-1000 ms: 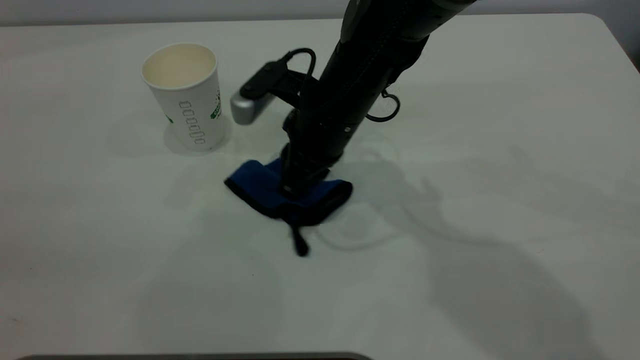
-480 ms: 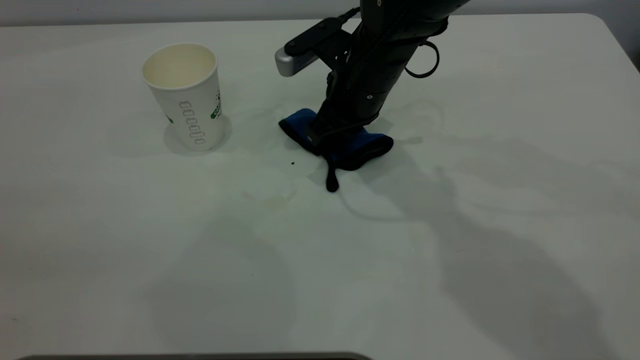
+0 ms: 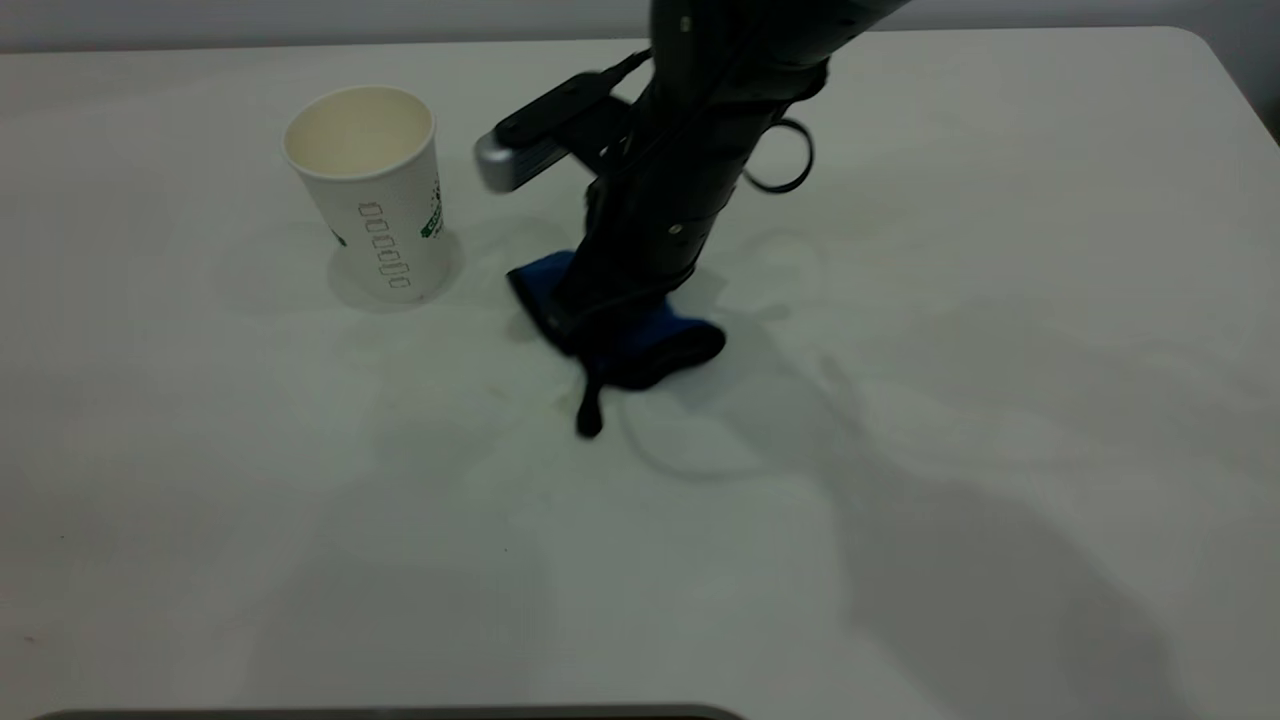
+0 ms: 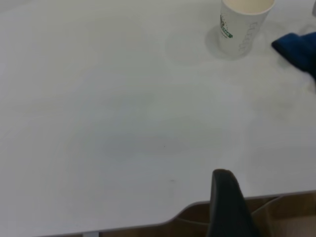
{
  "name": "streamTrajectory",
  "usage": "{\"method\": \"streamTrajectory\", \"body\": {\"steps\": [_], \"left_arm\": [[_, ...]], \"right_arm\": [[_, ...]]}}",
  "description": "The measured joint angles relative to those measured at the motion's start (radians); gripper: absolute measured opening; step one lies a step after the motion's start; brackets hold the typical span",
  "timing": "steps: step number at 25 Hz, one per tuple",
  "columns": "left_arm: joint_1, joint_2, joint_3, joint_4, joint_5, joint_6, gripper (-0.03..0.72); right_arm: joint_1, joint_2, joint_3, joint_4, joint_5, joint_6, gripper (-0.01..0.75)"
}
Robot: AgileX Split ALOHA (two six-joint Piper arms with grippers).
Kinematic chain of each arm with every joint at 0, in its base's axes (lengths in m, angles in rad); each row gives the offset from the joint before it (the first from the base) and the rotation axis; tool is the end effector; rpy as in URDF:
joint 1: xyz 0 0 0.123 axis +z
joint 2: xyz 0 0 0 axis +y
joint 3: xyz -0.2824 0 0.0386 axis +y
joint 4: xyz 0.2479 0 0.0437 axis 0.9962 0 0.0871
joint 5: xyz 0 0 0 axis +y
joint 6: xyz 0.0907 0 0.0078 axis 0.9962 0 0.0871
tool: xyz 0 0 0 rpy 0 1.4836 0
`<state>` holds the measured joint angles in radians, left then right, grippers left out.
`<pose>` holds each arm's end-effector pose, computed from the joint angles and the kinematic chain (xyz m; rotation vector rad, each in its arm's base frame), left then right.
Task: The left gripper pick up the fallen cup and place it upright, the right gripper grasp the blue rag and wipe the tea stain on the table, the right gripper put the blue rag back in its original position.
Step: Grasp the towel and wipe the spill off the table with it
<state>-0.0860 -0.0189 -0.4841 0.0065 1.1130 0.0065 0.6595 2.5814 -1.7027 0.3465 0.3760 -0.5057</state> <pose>-0.0081 0.0012 0.2685 0.0963 2.0916 -0.0402 0.3792 0.3084 -0.0050 -1.1537 2.4889 0.3065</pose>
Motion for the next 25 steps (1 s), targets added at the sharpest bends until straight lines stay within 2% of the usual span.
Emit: {"method": "streamTrajectory", "body": {"steps": [5, 10, 15, 19, 25], "left_arm": [[0.0, 0.0, 0.0, 0.0, 0.0, -0.001, 0.466], [0.0, 0.0, 0.0, 0.003, 0.0, -0.001, 0.466], [0.0, 0.0, 0.0, 0.004, 0.0, -0.001, 0.466], [0.0, 0.0, 0.0, 0.004, 0.0, -0.001, 0.466], [0.0, 0.0, 0.0, 0.004, 0.0, -0.001, 0.466]], "right_arm": [[0.051, 0.0, -0.001, 0.127, 0.071, -0.129, 0.04], [0.118, -0.003, -0.001, 0.299, 0.093, -0.304, 0.04], [0.127, -0.004, -0.001, 0.399, 0.131, -0.45, 0.04], [0.059, -0.004, -0.001, 0.366, 0.117, -0.436, 0.04], [-0.135, -0.005, -0.003, 0.162, 0.112, -0.3, 0.04]]}}
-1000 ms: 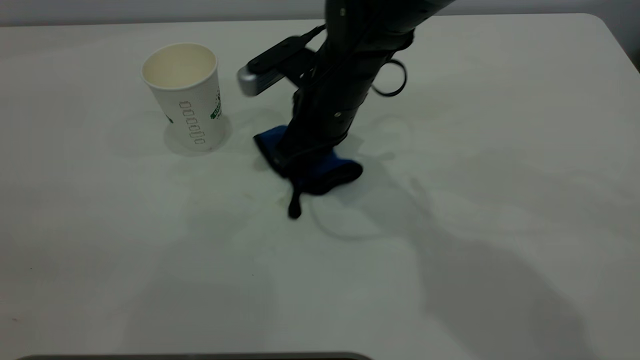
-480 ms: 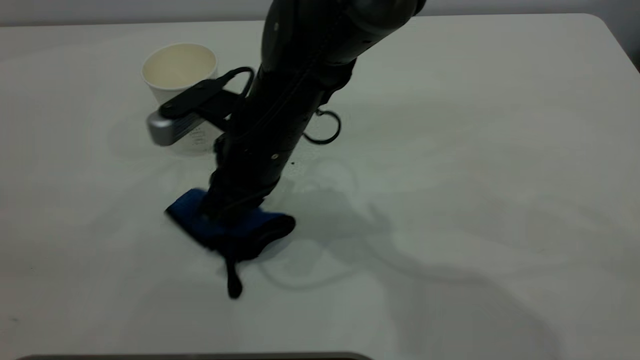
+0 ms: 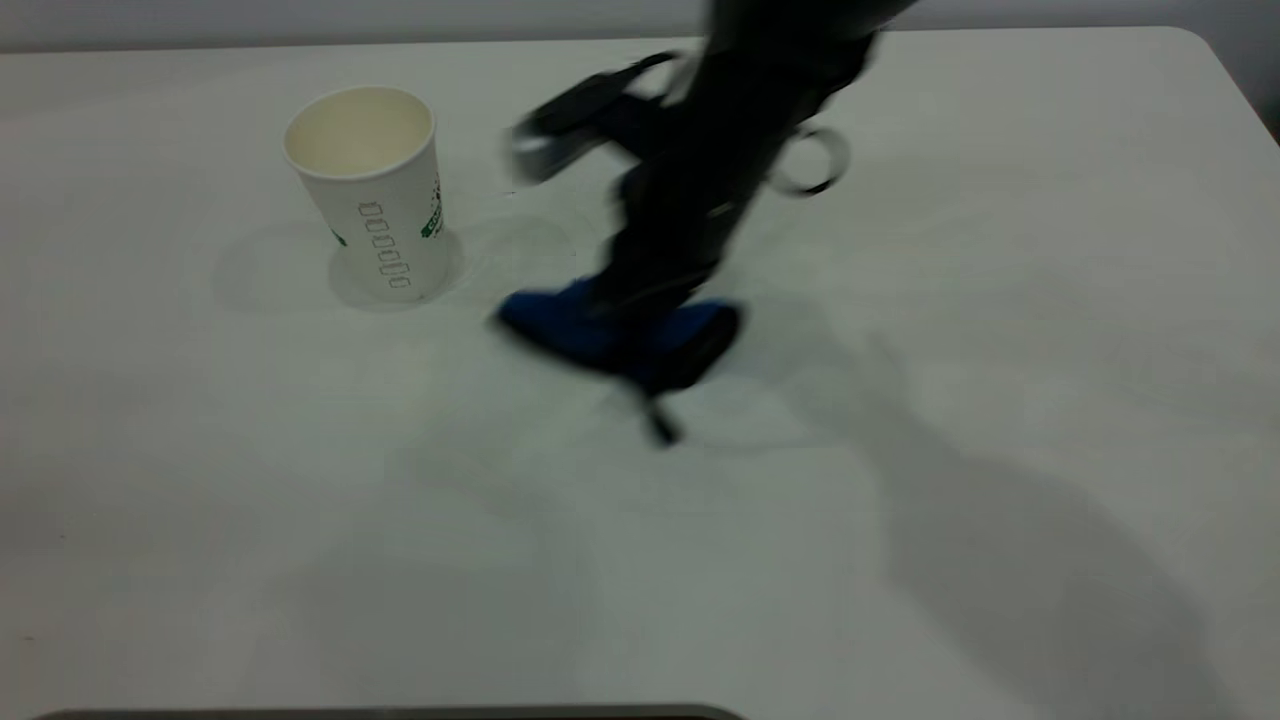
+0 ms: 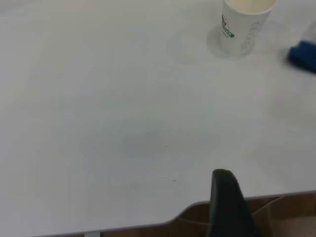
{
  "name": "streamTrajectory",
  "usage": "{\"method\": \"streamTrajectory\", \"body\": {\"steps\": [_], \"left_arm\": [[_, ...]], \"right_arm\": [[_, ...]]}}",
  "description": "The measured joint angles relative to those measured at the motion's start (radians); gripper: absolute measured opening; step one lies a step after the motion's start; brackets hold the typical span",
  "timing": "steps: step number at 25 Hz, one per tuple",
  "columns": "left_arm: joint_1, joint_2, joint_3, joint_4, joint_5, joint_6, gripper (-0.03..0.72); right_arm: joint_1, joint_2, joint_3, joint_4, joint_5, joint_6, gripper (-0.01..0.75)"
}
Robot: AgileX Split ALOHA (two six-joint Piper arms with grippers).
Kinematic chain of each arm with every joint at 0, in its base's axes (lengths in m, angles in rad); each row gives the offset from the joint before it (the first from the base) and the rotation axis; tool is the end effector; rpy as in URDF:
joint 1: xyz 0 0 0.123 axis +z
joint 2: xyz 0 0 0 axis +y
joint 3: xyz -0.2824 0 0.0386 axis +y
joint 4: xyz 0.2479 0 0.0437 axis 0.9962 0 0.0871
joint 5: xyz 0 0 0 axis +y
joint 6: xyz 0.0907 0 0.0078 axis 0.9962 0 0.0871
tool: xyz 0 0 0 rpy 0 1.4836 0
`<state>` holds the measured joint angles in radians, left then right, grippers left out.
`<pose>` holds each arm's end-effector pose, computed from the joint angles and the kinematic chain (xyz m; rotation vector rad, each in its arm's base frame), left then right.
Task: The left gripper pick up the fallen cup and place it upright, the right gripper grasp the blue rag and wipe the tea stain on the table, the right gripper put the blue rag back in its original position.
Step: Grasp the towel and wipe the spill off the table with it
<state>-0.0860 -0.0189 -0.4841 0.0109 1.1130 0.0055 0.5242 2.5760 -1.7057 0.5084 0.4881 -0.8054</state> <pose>-0.0080 0.0016 0.2685 0.0949 2.0916 -0.0355 0.4076 0.2597 -0.0028 -1.2298 2.5025 0.3650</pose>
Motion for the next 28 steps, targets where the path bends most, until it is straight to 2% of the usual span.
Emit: {"method": "streamTrajectory", "body": {"steps": [6, 10, 15, 20, 22, 24, 28], "left_arm": [[0.0, 0.0, 0.0, 0.0, 0.0, 0.0, 0.466], [0.0, 0.0, 0.0, 0.0, 0.0, 0.0, 0.466], [0.0, 0.0, 0.0, 0.0, 0.0, 0.0, 0.466], [0.0, 0.0, 0.0, 0.0, 0.0, 0.0, 0.466], [0.0, 0.0, 0.0, 0.0, 0.0, 0.0, 0.466], [0.0, 0.0, 0.0, 0.0, 0.0, 0.0, 0.466], [0.0, 0.0, 0.0, 0.0, 0.0, 0.0, 0.466]], "right_arm": [[-0.172, -0.031, -0.002, -0.254, 0.064, 0.203, 0.04], [-0.245, -0.067, -0.002, -0.343, 0.079, 0.32, 0.04], [-0.266, -0.082, -0.002, -0.352, 0.113, 0.355, 0.049], [-0.264, -0.08, -0.002, -0.299, 0.119, 0.352, 0.098], [-0.263, -0.08, -0.002, -0.291, 0.122, 0.35, 0.145], [-0.259, -0.08, -0.002, -0.292, 0.123, 0.349, 0.236], [-0.238, -0.094, -0.002, -0.305, 0.125, 0.357, 0.47]]}}
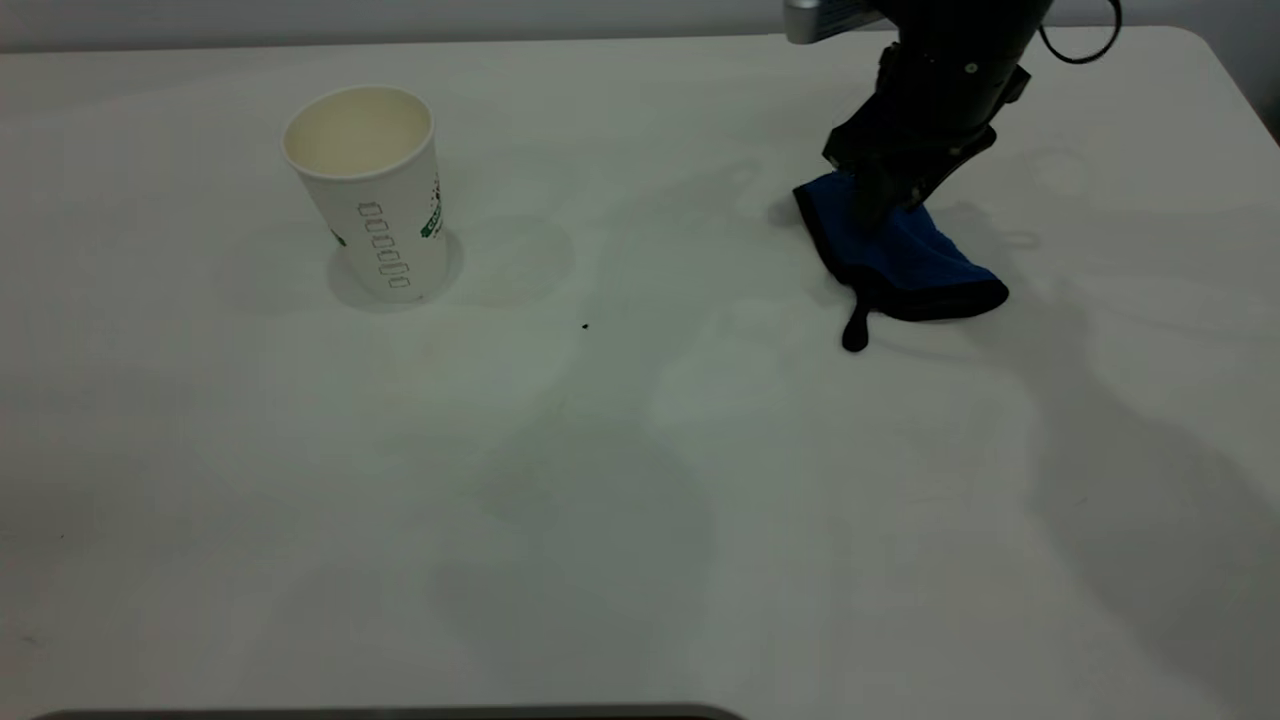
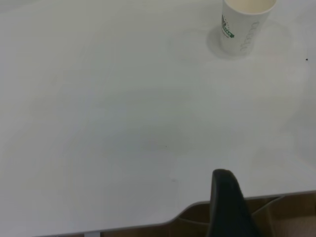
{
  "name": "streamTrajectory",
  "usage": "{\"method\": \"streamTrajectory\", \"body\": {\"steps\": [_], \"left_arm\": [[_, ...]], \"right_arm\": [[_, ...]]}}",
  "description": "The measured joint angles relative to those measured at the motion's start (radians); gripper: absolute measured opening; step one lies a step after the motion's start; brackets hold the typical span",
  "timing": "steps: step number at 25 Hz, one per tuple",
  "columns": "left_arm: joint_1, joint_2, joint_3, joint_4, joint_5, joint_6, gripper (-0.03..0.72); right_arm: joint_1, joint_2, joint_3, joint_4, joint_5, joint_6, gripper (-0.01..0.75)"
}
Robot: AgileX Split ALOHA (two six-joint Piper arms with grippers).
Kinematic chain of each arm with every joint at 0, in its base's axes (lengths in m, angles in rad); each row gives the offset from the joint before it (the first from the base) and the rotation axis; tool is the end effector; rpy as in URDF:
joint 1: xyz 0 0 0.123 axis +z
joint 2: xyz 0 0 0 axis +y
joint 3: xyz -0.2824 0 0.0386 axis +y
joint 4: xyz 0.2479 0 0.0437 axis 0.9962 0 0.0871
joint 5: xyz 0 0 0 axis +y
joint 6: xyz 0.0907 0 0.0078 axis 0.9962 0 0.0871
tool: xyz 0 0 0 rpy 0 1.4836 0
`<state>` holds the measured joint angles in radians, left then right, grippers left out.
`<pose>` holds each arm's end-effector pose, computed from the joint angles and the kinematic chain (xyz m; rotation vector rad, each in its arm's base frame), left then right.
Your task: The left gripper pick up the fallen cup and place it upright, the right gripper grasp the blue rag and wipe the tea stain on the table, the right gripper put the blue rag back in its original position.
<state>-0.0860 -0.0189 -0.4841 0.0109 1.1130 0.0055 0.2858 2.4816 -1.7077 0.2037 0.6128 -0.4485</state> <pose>-0.0080 0.0016 0.2685 0.0949 2.0916 -0.0355 0.4571 0.1454 0.0367 -0.8215 2.7357 0.1677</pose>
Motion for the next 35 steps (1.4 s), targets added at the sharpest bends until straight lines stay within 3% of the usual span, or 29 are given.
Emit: {"method": "streamTrajectory", "body": {"steps": [2, 4, 7, 11, 15, 27, 35], "left_arm": [[0.0, 0.0, 0.0, 0.0, 0.0, 0.0, 0.466], [0.0, 0.0, 0.0, 0.0, 0.0, 0.0, 0.466], [0.0, 0.0, 0.0, 0.0, 0.0, 0.0, 0.466], [0.0, 0.0, 0.0, 0.0, 0.0, 0.0, 0.466], [0.0, 0.0, 0.0, 0.0, 0.0, 0.0, 0.466], [0.0, 0.0, 0.0, 0.0, 0.0, 0.0, 0.466], [0.0, 0.0, 0.0, 0.0, 0.0, 0.0, 0.466]], "right_arm": [[0.011, -0.027, 0.0, -0.021, 0.009, 0.026, 0.588], [0.019, -0.077, 0.0, -0.05, 0.04, 0.075, 0.642], [0.025, -0.175, 0.0, -0.073, 0.177, 0.145, 0.652], [0.033, -0.327, 0.046, -0.099, 0.319, 0.199, 0.595], [0.032, -0.544, 0.234, -0.13, 0.354, 0.236, 0.554], [-0.022, -1.159, 0.905, -0.148, 0.384, 0.335, 0.55], [-0.098, -1.607, 1.202, -0.148, 0.393, 0.36, 0.548]]}}
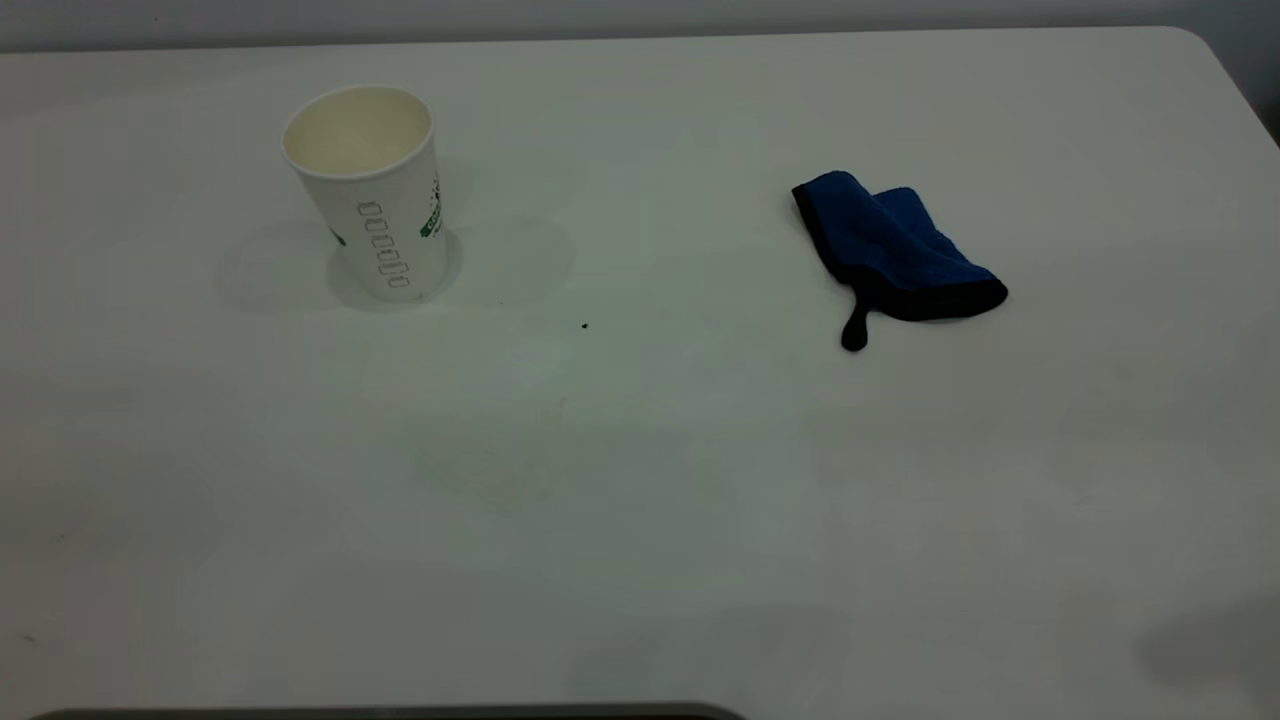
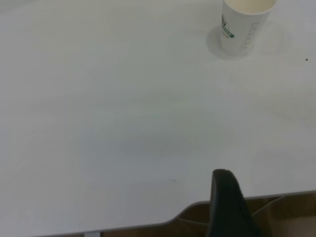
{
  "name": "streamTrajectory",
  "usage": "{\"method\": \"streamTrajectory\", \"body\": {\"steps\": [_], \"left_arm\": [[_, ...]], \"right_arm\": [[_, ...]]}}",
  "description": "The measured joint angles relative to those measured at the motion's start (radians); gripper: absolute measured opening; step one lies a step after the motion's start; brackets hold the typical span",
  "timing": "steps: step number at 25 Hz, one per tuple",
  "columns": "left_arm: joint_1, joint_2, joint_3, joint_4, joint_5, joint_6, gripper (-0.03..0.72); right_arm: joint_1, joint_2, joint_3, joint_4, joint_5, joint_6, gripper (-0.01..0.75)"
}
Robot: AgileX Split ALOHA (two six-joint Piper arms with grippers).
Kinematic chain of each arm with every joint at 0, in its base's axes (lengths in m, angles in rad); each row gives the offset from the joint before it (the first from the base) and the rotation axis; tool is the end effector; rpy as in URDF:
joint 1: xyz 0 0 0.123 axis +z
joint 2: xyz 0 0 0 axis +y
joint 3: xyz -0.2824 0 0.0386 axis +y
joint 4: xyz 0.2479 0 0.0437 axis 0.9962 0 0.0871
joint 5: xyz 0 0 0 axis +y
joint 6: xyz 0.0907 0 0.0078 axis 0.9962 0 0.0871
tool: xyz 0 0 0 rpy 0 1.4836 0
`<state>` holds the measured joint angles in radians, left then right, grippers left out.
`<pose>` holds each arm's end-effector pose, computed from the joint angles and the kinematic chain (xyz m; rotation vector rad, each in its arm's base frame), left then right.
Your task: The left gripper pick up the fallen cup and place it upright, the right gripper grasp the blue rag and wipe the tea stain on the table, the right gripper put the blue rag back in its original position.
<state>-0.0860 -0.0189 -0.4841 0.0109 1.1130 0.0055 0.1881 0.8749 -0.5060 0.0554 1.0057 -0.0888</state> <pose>-0.0080 0.0016 0.2685 0.0949 2.0916 -0.0355 0.1180 0.0268 0.2285 -0.3621 2.8367 0.0931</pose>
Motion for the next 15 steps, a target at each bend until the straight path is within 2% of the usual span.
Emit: {"method": "streamTrajectory", "body": {"steps": [4, 9, 15], "left_arm": [[0.0, 0.0, 0.0, 0.0, 0.0, 0.0, 0.466], [0.0, 0.0, 0.0, 0.0, 0.0, 0.0, 0.466], [0.0, 0.0, 0.0, 0.0, 0.0, 0.0, 0.466]], "right_arm": [[-0.002, -0.211, 0.004, 0.0, 0.006, 0.016, 0.548], [-0.002, -0.449, 0.037, 0.0, 0.087, 0.045, 0.548], [-0.002, -0.648, 0.037, -0.006, 0.101, 0.053, 0.548]]}}
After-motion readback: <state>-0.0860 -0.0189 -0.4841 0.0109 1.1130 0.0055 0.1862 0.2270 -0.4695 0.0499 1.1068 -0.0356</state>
